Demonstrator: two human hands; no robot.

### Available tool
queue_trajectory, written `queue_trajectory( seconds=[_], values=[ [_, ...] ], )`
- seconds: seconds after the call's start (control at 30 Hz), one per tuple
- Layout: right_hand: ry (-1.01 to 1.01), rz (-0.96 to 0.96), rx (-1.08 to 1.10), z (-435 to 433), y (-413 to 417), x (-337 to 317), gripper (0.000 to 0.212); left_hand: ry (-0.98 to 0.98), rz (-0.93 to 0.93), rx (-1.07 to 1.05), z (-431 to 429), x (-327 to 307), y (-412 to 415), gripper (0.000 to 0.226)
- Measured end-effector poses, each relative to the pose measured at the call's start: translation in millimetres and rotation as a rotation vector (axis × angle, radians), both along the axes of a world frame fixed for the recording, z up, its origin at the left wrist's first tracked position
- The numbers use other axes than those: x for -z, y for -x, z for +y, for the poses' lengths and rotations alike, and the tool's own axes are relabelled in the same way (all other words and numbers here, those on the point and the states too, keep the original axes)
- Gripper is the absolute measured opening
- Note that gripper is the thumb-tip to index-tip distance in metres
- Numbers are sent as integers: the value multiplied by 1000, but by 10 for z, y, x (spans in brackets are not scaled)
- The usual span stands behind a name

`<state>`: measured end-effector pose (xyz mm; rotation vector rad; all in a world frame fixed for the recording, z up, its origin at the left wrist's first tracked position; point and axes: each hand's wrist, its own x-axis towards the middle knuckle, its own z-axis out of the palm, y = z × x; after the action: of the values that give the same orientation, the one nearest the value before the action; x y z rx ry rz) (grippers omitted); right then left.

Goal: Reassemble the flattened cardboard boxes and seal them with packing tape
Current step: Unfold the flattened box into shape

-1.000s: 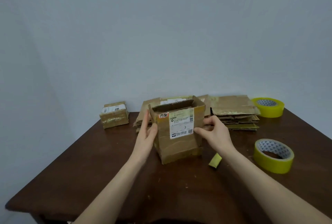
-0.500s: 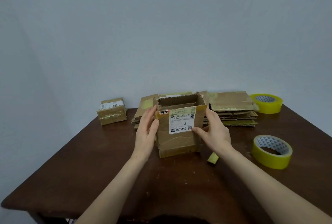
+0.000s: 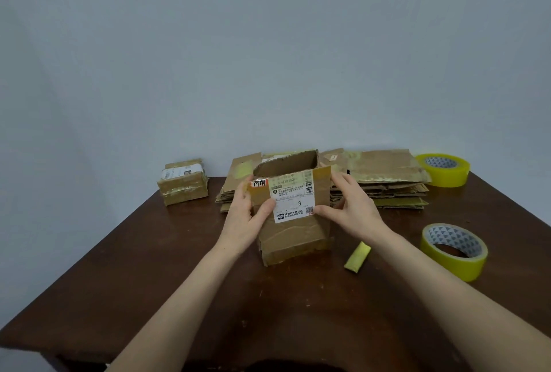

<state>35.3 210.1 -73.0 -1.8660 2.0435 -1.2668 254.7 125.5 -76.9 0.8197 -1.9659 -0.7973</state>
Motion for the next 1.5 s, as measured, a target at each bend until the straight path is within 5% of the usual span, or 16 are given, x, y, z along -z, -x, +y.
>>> queue_trajectory(
  seconds=[0.1, 0.2, 0.3, 0.47, 0.6, 0.7, 0.8, 0.9, 1.07, 1.23, 1.5],
  values=[
    [40, -85, -55, -50, 24, -19, 82, -12, -24, 38, -34, -50, -22, 41],
    [70, -129, -122, -82, 81, -71, 85, -14, -45, 51, -73, -93, -42, 80],
    [55, -106, -183, -128, 108, -105, 80, -33, -71, 87, -100, -130, -54, 78],
    [-103, -64, -219, -143, 133, -152, 56, -80, -71, 143, -111, -131, -23, 70],
    [-89, -247, -286, -113, 110, -180, 34, -99, -15, 145, -71, -138, -12, 55],
    [-46, -336, -227, -108, 117, -178, 45, -82, 81, 36, -61, -161, -28, 26],
    [-27, -432, -147, -118, 77, -153, 74, -182, 241, 0, -63, -204, 4, 49],
    [-41, -393, -140, -138, 41, -160, 91, -202, 192, -27, -88, -255, 64, 60],
    [-72, -355, -223, -190, -1, -251, 74, -142, -22, 32, -128, -290, 122, 24],
    [-242, -277, -304, -259, 34, -244, 65, -101, -131, 36, -112, -308, 69, 31],
    [-85, -174, -177, -49, -29, -236, 61, -67, -67, -46, -1, -481, 206, 24]
  ],
)
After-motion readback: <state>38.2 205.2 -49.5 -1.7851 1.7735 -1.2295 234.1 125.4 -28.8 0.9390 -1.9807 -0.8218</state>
